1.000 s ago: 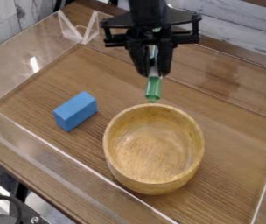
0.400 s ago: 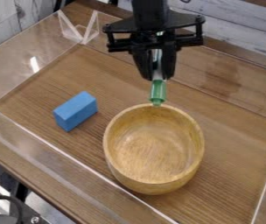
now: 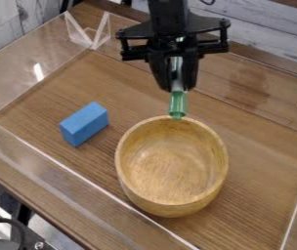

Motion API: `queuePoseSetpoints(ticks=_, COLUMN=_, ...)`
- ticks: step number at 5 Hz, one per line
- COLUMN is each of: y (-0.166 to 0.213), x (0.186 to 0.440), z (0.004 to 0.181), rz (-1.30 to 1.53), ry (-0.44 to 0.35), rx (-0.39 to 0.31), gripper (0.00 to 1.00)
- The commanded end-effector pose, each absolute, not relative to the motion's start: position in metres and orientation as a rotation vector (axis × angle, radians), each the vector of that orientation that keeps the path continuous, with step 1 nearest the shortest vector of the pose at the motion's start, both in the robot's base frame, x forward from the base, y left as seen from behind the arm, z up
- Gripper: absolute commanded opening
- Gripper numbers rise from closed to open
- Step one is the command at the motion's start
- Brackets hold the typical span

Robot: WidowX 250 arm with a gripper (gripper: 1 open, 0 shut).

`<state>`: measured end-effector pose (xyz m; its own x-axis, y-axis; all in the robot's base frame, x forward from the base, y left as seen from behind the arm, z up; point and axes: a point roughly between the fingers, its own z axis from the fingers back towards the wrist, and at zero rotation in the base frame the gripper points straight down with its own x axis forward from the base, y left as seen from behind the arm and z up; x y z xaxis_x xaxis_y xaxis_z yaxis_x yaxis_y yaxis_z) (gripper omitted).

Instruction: Remove the green marker from inside the brown bowl and put it on the table

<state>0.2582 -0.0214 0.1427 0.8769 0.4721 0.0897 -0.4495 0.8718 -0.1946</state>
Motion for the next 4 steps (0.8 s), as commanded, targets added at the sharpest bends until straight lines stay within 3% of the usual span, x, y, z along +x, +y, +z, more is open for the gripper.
queuePoseSetpoints(ticks=1, y=-0.025, x=0.259, z=0.152, rz=0.472, ry=-0.162, rx=-0.184, gripper=0.0)
queuePoseSetpoints(ticks=4, y=0.002, x=0.284, z=0.154, rz=0.392, ry=-0.176, rx=-0.165, gripper=0.0)
